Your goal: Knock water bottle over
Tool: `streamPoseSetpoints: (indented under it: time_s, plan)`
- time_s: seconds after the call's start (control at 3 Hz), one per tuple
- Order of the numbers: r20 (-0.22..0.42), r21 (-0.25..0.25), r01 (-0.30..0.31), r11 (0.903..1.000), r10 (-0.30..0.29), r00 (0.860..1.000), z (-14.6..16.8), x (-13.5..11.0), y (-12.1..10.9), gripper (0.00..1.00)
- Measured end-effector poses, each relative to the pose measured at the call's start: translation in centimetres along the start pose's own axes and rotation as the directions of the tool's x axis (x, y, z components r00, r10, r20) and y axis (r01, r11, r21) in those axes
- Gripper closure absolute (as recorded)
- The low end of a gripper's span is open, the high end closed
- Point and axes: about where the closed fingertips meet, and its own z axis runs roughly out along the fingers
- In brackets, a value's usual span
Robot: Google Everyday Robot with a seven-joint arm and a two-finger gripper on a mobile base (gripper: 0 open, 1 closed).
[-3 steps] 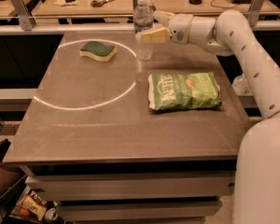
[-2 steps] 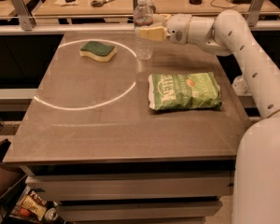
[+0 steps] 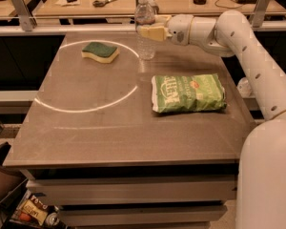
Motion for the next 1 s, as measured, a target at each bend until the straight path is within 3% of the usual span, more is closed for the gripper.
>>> streamPoseSetpoints:
  time_s: [0.33, 0.67, 1.0]
  plan:
    - [0.0, -0.005, -0.001, 1.0, 0.001, 1.0, 0.3, 0.02, 0.14, 1.0]
    - [0.0, -0.005, -0.001, 1.0, 0.001, 1.0, 0.31, 0.02, 0.15, 1.0]
    - [-0.059, 0.003, -0.001, 1.0, 0.002, 0.998, 0.14, -0.49, 0.04, 1.0]
